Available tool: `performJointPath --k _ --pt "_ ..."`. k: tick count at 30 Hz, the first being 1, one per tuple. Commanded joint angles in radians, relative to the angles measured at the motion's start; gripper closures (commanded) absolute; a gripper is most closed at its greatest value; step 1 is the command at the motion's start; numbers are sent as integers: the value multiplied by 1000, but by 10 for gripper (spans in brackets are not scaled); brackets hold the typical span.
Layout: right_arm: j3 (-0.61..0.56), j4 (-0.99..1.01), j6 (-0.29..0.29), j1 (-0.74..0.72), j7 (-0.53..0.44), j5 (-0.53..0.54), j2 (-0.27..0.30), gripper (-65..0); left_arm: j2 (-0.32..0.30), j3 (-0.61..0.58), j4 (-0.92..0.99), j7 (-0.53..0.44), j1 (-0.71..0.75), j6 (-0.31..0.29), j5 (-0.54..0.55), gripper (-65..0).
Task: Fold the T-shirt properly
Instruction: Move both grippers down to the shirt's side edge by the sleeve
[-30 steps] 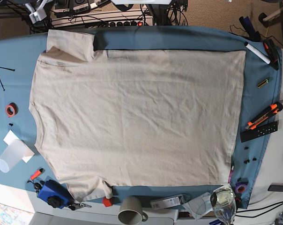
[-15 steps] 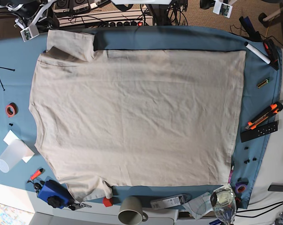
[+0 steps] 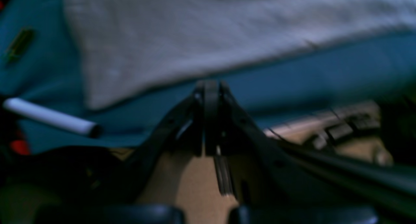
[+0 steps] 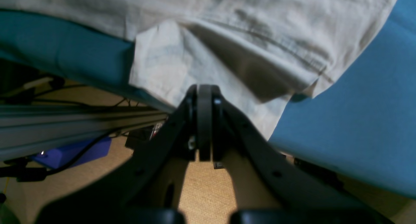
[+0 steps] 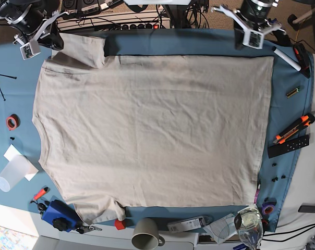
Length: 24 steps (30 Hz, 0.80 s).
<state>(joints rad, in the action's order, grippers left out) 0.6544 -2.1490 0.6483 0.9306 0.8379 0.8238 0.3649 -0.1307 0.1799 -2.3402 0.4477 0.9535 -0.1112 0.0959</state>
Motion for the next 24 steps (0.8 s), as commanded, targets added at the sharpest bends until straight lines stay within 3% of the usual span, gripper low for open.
performJointPath --k 1,4,7,10,13,14,18,19,24 --pt "11 -15 2 2 -18 13 9 0 -3 2 -16 -21 -1 15 4 0" --pt "11 -15 3 -11 -26 -8 9 0 -3 2 -16 -17 -33 52 3 0" --pt "11 -15 2 -29 -31 -40 9 0 -3 2 -16 -10 -54 51 -23 -4" --pt "11 -15 2 -43 -31 -39 9 0 -3 2 -16 -11 -59 51 -71 -126" --pt "11 -15 2 -55 -31 -39 9 0 -3 2 -16 -11 -58 51 -96 -201" --pt "11 -15 2 -59 -31 -39 9 -21 -3 2 -16 -11 -59 51 -101 -213" --pt "11 -15 2 -67 -35 -39 9 -309 -3 2 -16 -11 -59 51 -104 -216" --pt "11 -15 0 -67 -34 -40 9 -335 -3 2 -16 -11 -59 51 -104 -216" --pt "11 -16 -16 -74 -93 -73 -19 -337 -3 2 -16 -11 -59 51 -104 -216"
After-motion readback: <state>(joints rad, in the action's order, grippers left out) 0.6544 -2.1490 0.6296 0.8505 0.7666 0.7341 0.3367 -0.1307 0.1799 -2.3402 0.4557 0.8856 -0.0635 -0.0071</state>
